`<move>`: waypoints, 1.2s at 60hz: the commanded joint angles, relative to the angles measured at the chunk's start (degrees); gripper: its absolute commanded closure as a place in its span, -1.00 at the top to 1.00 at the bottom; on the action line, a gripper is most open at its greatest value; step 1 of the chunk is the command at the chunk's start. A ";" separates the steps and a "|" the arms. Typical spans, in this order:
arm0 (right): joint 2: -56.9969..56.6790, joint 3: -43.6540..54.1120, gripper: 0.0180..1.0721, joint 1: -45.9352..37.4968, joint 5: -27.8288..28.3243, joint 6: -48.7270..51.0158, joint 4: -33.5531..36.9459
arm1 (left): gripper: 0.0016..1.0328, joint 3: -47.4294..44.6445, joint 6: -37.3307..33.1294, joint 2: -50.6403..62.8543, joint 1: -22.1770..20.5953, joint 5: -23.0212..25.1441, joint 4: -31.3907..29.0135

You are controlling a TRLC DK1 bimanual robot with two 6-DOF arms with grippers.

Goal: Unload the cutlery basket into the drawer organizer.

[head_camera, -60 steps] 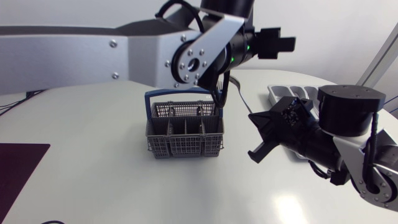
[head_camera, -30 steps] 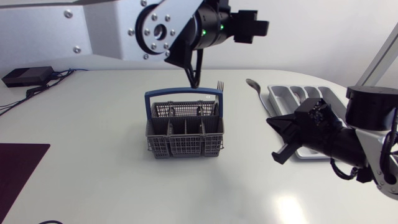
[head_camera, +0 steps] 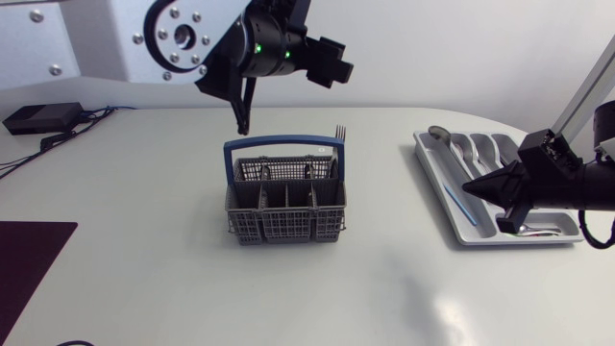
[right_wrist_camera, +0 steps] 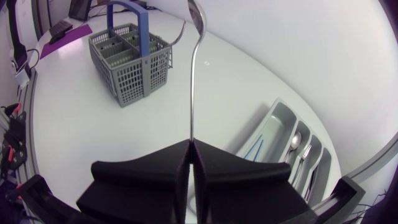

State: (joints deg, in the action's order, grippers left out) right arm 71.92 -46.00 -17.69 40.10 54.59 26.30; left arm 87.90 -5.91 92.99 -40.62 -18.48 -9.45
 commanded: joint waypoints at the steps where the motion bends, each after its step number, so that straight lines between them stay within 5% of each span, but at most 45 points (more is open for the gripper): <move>1: 4.81 -4.10 -0.89 -3.84 1.12 10.54 4.37 | 0.53 -3.00 -2.09 -2.29 0.81 0.02 -0.57; 22: 24.32 -18.51 -0.89 -19.66 0.51 37.87 18.70 | 0.56 -10.55 -5.43 -7.12 1.60 0.20 -0.21; 48: 44.36 -42.07 -0.89 -29.24 -9.51 60.11 31.18 | 0.81 -20.31 -6.83 -11.96 3.71 0.11 2.42; 72: 47.61 -42.68 -0.89 -28.36 -16.63 66.17 28.98 | 0.86 -24.79 -7.01 -15.38 3.79 0.02 3.48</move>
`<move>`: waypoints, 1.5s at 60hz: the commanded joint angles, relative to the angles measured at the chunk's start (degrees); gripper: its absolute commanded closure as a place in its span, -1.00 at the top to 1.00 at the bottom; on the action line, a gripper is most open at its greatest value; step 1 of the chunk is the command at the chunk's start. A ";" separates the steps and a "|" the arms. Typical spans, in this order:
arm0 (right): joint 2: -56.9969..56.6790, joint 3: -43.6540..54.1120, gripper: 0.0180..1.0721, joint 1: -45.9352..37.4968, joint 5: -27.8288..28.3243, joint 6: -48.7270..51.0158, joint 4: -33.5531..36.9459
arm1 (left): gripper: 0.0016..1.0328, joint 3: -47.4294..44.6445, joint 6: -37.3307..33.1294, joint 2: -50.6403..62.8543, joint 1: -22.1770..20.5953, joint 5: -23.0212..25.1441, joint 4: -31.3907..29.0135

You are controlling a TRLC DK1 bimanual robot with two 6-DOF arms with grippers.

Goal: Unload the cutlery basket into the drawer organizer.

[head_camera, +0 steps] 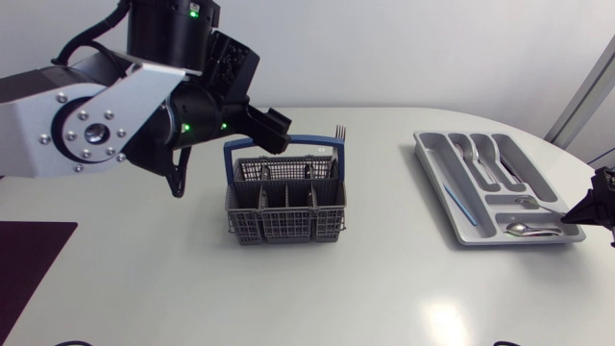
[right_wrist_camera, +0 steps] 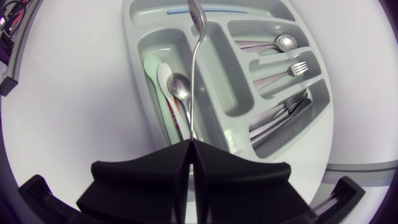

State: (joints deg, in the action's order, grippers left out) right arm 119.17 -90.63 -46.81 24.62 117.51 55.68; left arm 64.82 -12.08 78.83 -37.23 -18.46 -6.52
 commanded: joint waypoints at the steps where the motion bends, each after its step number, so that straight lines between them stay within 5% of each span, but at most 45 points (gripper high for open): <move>1: 0.36 2.21 -0.89 0.93 -1.68 3.60 -0.49 | 0.86 -1.89 -0.76 -1.31 0.41 0.00 0.55; 21: -0.26 6.69 -0.87 3.13 -6.60 3.86 -6.46 | 0.86 -5.84 -0.58 -3.77 1.20 0.00 0.99; 36: -3.34 7.66 0.01 2.60 -3.00 0.61 -12.44 | 0.86 -7.95 -1.02 -5.79 2.16 0.00 0.90; 51: -16.87 13.73 0.06 4.53 5.17 -6.60 -9.54 | 0.80 -11.29 -2.34 -7.46 1.20 0.79 -0.68; 70: -30.67 25.94 0.06 25.89 8.86 -37.53 -11.12 | 0.65 -18.67 -6.29 -10.80 1.11 3.87 -2.18; 90: -35.50 34.64 0.05 47.51 7.81 -68.56 -33.09 | 0.01 -25.62 -10.42 -10.80 7.88 11.51 1.78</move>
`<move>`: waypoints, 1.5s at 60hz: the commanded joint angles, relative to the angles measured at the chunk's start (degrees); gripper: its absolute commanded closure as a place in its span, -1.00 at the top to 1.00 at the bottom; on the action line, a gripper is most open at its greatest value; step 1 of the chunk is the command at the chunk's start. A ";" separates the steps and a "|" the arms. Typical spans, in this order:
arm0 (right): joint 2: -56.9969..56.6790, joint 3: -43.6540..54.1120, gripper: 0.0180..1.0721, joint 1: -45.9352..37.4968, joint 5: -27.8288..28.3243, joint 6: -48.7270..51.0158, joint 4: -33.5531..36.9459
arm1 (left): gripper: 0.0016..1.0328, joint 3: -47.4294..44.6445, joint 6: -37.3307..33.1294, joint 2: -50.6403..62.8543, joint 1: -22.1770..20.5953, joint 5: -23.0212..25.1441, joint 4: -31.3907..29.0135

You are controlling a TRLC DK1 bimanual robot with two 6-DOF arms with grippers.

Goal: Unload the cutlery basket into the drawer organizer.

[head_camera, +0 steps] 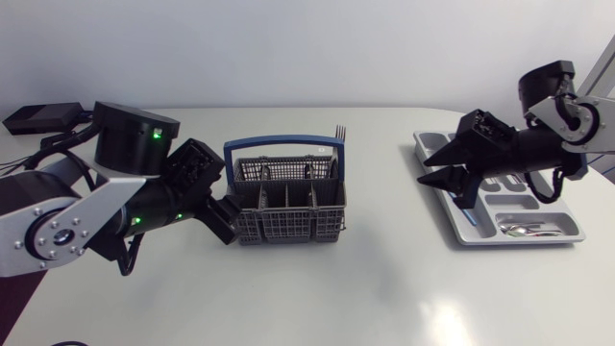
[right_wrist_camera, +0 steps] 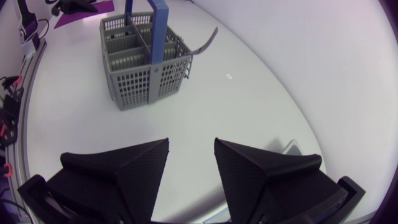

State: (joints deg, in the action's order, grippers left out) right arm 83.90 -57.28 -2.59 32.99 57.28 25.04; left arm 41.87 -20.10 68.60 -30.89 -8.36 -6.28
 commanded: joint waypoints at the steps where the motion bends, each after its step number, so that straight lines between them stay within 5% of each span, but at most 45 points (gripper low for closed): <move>1: -0.05 1.29 0.05 4.08 -0.74 -9.38 -3.15 | -0.04 -3.20 -2.58 -0.48 1.80 1.68 2.07; 11: 3.55 -0.29 0.03 12.17 -4.60 -18.25 -9.66 | -0.42 -6.62 -5.39 0.48 3.03 3.09 6.64; 28: 13.40 -7.41 -0.71 17.97 -6.36 -28.01 -16.07 | -0.91 -8.47 -7.68 5.23 7.16 7.75 11.21; 45: 16.82 -12.60 -0.84 18.67 -4.16 -33.02 -17.74 | -0.93 -9.00 -8.82 9.62 7.52 8.98 14.90; 61: 15.95 -10.93 -0.84 22.45 0.41 -30.12 -12.03 | -0.93 -8.12 -9.08 13.84 8.92 8.98 18.85; 85: 1.53 2.96 -0.84 27.90 -3.37 -29.77 -9.57 | -0.94 -3.02 -11.19 23.78 10.59 8.98 24.65; 90: -2.60 5.51 -0.69 27.11 -5.31 -31.35 -10.01 | -0.94 -2.32 -11.28 24.04 10.42 8.98 24.83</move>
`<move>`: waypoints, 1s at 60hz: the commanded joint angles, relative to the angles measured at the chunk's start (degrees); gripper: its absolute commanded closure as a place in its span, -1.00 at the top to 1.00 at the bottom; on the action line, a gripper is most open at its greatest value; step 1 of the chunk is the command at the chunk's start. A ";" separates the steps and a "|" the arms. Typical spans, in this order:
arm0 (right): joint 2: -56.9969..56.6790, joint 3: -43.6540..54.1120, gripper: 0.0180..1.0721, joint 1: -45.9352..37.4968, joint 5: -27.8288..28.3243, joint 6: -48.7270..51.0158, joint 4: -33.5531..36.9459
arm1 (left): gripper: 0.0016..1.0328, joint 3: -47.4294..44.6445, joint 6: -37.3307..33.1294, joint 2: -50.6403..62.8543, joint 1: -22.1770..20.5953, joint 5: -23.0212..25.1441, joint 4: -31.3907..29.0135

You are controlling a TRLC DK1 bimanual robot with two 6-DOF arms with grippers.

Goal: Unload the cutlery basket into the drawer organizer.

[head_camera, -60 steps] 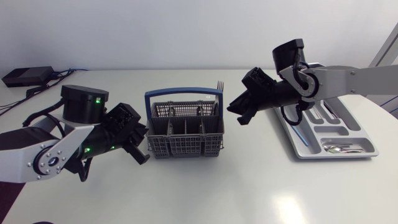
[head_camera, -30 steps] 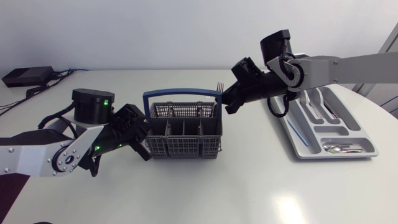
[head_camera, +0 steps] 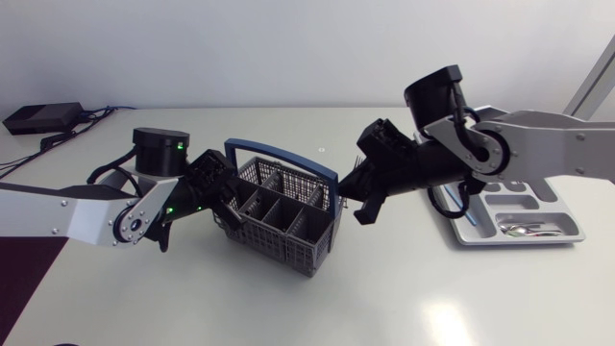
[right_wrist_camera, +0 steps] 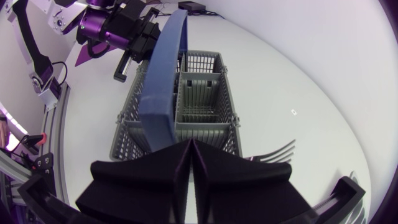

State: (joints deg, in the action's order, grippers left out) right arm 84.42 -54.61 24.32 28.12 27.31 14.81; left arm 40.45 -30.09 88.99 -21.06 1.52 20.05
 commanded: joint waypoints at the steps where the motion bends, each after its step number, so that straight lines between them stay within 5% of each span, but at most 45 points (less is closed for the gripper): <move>1: -4.00 3.28 -0.59 -0.15 -0.78 -1.82 0.22 | -0.94 -0.90 -1.29 3.56 0.58 -0.90 -1.51; 5: -7.43 5.39 -0.26 -1.11 -2.28 -2.79 0.31 | -0.93 -1.25 -1.29 1.98 0.67 -0.90 -1.68; 10: -12.26 8.55 -0.11 -1.90 -4.39 -3.93 0.22 | -0.93 -2.13 -1.47 -0.92 1.02 -0.90 -2.39; 60: 4.35 -0.76 -0.11 -4.98 -9.93 -15.18 -8.92 | -0.76 -7.49 -0.24 -21.23 -2.50 -0.82 -12.67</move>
State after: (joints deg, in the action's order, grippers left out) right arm 86.85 -52.99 19.07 18.55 14.26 6.85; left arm 34.89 -30.06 68.77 -23.07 1.02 7.55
